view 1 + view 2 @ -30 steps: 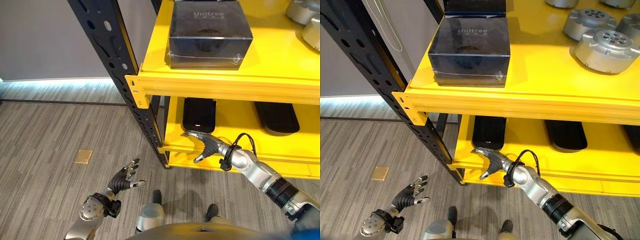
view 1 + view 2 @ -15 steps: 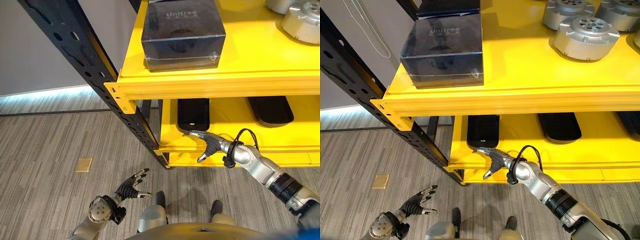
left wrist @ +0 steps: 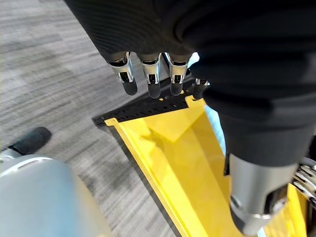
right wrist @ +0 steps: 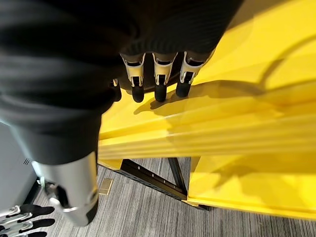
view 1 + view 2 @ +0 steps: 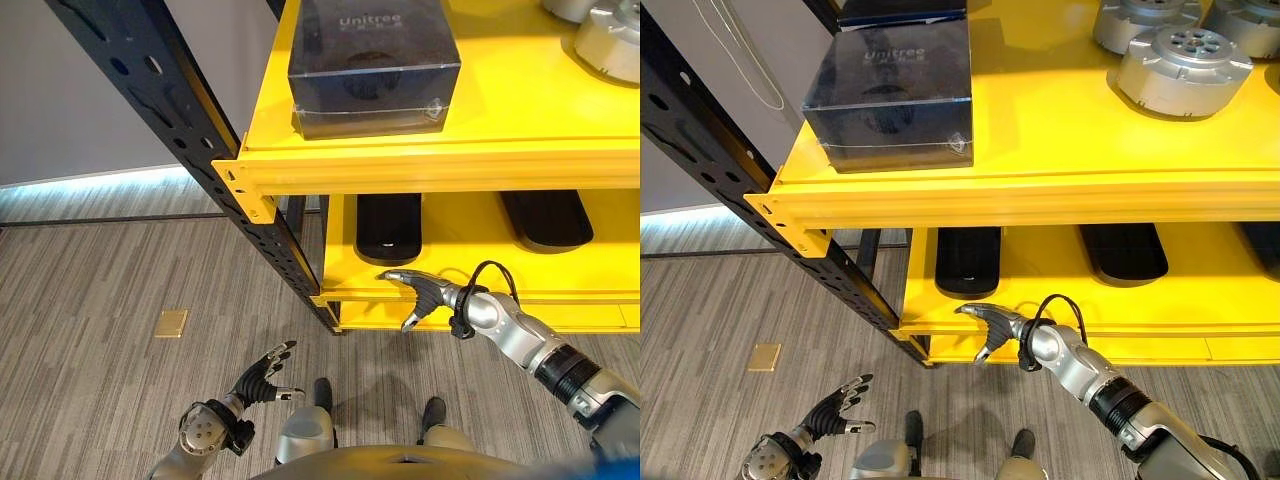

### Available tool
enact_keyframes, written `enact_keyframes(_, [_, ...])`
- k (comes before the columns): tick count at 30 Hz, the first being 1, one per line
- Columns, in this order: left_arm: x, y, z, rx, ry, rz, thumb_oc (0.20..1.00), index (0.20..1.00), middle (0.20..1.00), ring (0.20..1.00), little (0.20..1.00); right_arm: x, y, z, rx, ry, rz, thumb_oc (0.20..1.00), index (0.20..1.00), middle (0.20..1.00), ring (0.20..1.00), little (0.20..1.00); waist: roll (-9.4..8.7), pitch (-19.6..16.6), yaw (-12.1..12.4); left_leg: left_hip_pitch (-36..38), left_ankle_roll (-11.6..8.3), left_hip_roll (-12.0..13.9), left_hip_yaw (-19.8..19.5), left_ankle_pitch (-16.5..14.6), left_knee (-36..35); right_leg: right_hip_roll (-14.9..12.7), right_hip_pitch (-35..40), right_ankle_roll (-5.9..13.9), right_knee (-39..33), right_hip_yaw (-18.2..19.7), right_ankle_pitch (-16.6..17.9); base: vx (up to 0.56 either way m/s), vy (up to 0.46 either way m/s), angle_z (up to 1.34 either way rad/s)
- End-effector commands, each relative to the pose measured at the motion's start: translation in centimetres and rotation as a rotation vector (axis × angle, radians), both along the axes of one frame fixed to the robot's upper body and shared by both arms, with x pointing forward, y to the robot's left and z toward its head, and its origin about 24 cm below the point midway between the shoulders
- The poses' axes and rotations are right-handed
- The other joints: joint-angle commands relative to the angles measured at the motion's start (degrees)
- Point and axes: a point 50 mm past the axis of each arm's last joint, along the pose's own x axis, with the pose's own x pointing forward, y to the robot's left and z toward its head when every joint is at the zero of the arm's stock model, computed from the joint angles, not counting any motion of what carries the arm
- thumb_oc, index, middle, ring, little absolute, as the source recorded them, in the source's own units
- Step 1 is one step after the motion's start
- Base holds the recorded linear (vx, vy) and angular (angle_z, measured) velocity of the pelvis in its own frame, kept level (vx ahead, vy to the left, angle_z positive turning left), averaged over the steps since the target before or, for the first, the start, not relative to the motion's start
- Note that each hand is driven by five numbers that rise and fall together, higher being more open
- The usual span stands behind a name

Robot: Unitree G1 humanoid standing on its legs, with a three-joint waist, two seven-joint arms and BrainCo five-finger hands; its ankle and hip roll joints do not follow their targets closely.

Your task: Move parts from the plastic box to the shelf.

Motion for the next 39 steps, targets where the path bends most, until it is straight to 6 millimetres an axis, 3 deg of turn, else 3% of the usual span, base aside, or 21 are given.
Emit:
enact_keyframes(1, [1.2, 0.2, 1.0, 0.001, -0.1, 0.0, 1.0, 1.0, 1.0, 1.0, 1.0, 1.3, 2.1, 2.4, 0.013, -0.108, 0.092, 1.0, 1.0, 1.0, 1.0, 1.0, -0.99, 1.1, 1.4, -3.0, -0.21, 1.9, 1.5, 0.2, 7.4, -3.7, -3.7, 1.21, 12.1, -0.5, -3.1, 0.0, 0.0, 0.0])
enact_keyframes(18, [2.5, -0.1, 1.9, -0.006, -0.163, 0.03, 1.0, 1.0, 1.0, 1.0, 1.0, 3.1, 2.2, 2.1, 0.06, -0.153, -0.062, 1.0, 1.0, 1.0, 1.0, 1.0, 0.22, 3.1, 2.5, -4.7, -0.18, 1.9, 0.5, 0.1, 9.3, -4.4, -5.2, 0.73, 14.6, -0.6, -3.7, 0.01, 0.001, 0.01])
enact_keyframes(31, [2.6, -0.6, 1.8, -0.02, -0.168, 0.024, 1.0, 1.0, 1.0, 1.0, 1.0, 3.5, 1.5, 1.5, 0.054, -0.177, -0.155, 1.0, 1.0, 1.0, 1.0, 1.0, 0.81, 3.6, 2.1, -4.9, -0.12, 1.8, 0.5, 0.1, 9.8, -4.7, -6.1, 0.48, 15.8, 0.0, -4.0, 0.01, 0.005, 0.03])
enact_keyframes(39, [2.9, -0.4, 2.1, -0.025, -0.186, 0.033, 1.0, 1.0, 1.0, 1.0, 1.0, 2.9, 2.2, 1.5, -0.016, -0.107, -0.024, 1.0, 1.0, 1.0, 1.0, 1.0, 0.32, 4.4, 1.6, -5.2, -0.05, 1.8, 0.9, -0.2, 10.5, -4.5, -6.6, 0.54, 16.0, 0.5, -3.9, 0.0, -0.001, -0.01])
